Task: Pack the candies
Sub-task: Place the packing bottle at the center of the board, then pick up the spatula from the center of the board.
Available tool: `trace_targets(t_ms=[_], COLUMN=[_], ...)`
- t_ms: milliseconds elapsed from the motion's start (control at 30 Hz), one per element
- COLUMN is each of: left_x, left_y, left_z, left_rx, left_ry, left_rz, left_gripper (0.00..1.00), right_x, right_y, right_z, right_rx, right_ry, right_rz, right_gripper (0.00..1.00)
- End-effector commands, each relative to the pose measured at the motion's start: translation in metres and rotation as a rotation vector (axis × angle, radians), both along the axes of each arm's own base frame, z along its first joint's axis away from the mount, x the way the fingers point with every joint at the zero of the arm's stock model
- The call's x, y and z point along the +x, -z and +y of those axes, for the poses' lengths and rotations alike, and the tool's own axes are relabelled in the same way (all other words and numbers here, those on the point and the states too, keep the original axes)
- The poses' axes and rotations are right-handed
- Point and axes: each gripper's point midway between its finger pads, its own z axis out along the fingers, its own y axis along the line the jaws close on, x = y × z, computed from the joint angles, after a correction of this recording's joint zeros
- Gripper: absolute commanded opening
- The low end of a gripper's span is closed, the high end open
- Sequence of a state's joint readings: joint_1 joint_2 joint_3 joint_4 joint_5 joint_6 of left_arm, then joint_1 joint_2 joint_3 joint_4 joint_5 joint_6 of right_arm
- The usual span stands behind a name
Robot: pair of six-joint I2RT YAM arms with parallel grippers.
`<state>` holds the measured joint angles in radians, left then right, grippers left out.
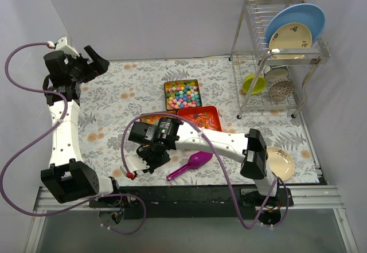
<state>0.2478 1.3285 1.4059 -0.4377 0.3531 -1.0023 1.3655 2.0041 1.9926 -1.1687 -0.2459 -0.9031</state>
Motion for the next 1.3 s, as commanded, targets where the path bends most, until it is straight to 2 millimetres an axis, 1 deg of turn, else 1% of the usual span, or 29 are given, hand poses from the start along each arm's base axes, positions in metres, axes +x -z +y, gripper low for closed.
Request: trace_targets(t_ms=[0, 67, 167, 333, 400, 433, 467, 500, 533, 567, 633, 667, 700, 733, 767, 800, 833, 867, 900, 933, 967, 1000, 1033, 1067, 1100, 1133, 1167, 1200, 1267], left_x=[-0.017, -0.02, -0.024, -0.027, -0.027, -0.027, -0.028, -0.029, -0.031, -0.032, -0.036, -0.039, -0.041, -0.044, -0.051, -0.057, -0.063, -0.073, -0.087, -0.097, -0.105, -0.119, -0.124, -0.128, -0.135, -0.138, -0.141, -0.146, -0.149], left_y=[-0.002, -0.001, -0.002, 0.004, 0.005, 0.002, 0.002, 0.0, -0.002, -0.003, -0.008, -0.009, -0.01, -0.011, -0.016, -0.017, -0.018, -0.024, -0.03, -0.034, -0.038, -0.044, -0.047, -0.047, -0.049, -0.05, -0.051, -0.053, -0.056], left_z=[-0.004, -0.008, -0.016, -0.02, -0.022, -0.023, -0.025, -0.027, -0.03, -0.031, -0.034, -0.036, -0.036, -0.036, -0.038, -0.042, -0.045, -0.056, -0.064, -0.07, -0.075, -0.084, -0.088, -0.091, -0.098, -0.1, -0.103, -0.107, -0.111], left_rx=[-0.017, -0.038, -0.051, -0.045, -0.04, -0.036, -0.034, -0.024, -0.024, -0.019, 0.006, 0.022, 0.034, 0.061, 0.079, 0.086, 0.114, 0.117, 0.134, 0.149, 0.169, 0.17, 0.168, 0.18, 0.145, 0.142, 0.136, 0.123, 0.113], left_ry=[0.023, 0.037, 0.076, 0.106, 0.124, 0.135, 0.147, 0.162, 0.183, 0.19, 0.22, 0.231, 0.237, 0.243, 0.254, 0.275, 0.302, 0.363, 0.402, 0.435, 0.47, 0.516, 0.545, 0.573, 0.627, 0.654, 0.676, 0.706, 0.736], left_rz=[0.032, 0.035, 0.027, 0.034, 0.033, 0.027, 0.026, 0.019, 0.011, 0.006, -0.018, -0.026, -0.034, -0.041, -0.06, -0.066, -0.079, -0.105, -0.129, -0.152, -0.177, -0.194, -0.19, -0.183, -0.149, -0.144, -0.139, -0.143, -0.152], left_gripper=[0.98, 0.98, 0.98, 0.98, 0.98, 0.98, 0.98, 0.98, 0.98, 0.98, 0.98, 0.98, 0.98, 0.98, 0.98, 0.98, 0.98, 0.98, 0.98, 0.98, 0.98, 0.98, 0.98, 0.98, 0.98, 0.98, 0.98, 0.98, 0.98], right_x=[-0.014, -0.013, -0.007, -0.006, -0.005, -0.003, -0.001, 0.001, 0.002, 0.002, 0.009, 0.008, 0.015, 0.017, 0.018, 0.027, 0.028, 0.031, 0.043, 0.045, 0.049, 0.063, 0.067, 0.069, 0.079, 0.081, 0.075, 0.074, 0.066], right_y=[0.0, 0.004, 0.013, 0.025, 0.027, 0.023, 0.023, 0.019, 0.008, 0.002, -0.023, -0.03, -0.038, -0.051, -0.054, -0.056, -0.053, -0.05, -0.048, -0.04, -0.04, -0.038, -0.046, -0.031, -0.042, -0.041, -0.021, -0.022, -0.003], right_z=[0.017, 0.024, 0.028, 0.022, 0.019, 0.018, 0.016, 0.015, 0.015, 0.015, 0.015, 0.014, 0.01, 0.003, -0.004, -0.014, -0.032, -0.042, -0.053, -0.07, -0.078, -0.084, -0.093, -0.104, -0.106, -0.107, -0.118, -0.12, -0.126], right_rx=[0.029, 0.034, 0.018, -0.014, -0.025, -0.015, -0.016, -0.008, 0.02, 0.034, 0.094, 0.112, 0.127, 0.151, 0.15, 0.15, 0.134, 0.126, 0.12, 0.097, 0.101, 0.119, 0.153, 0.13, 0.21, 0.236, 0.206, 0.232, 0.204], right_ry=[-0.076, -0.074, -0.061, -0.048, -0.016, -0.004, 0.005, 0.013, 0.028, 0.037, 0.073, 0.081, 0.103, 0.112, 0.12, 0.145, 0.155, 0.161, 0.197, 0.218, 0.231, 0.261, 0.274, 0.287, 0.299, 0.298, 0.283, 0.27, 0.24], right_rz=[-0.026, -0.03, -0.055, -0.052, -0.058, -0.068, -0.076, -0.076, -0.075, -0.071, -0.055, -0.038, -0.032, -0.027, -0.013, -0.007, 0.005, 0.015, 0.017, 0.023, 0.028, 0.015, -0.004, -0.013, -0.052, -0.063, -0.046, -0.057, -0.034], right_gripper=[0.01, 0.01, 0.01, 0.01, 0.14, 0.21, 0.32, 0.36, 0.4, 0.5, 0.54, 0.56, 0.56, 0.56, 0.57, 0.57, 0.57, 0.57, 0.57, 0.57, 0.57, 0.57, 0.57, 0.57, 0.57, 0.57, 0.58, 0.58, 0.58])
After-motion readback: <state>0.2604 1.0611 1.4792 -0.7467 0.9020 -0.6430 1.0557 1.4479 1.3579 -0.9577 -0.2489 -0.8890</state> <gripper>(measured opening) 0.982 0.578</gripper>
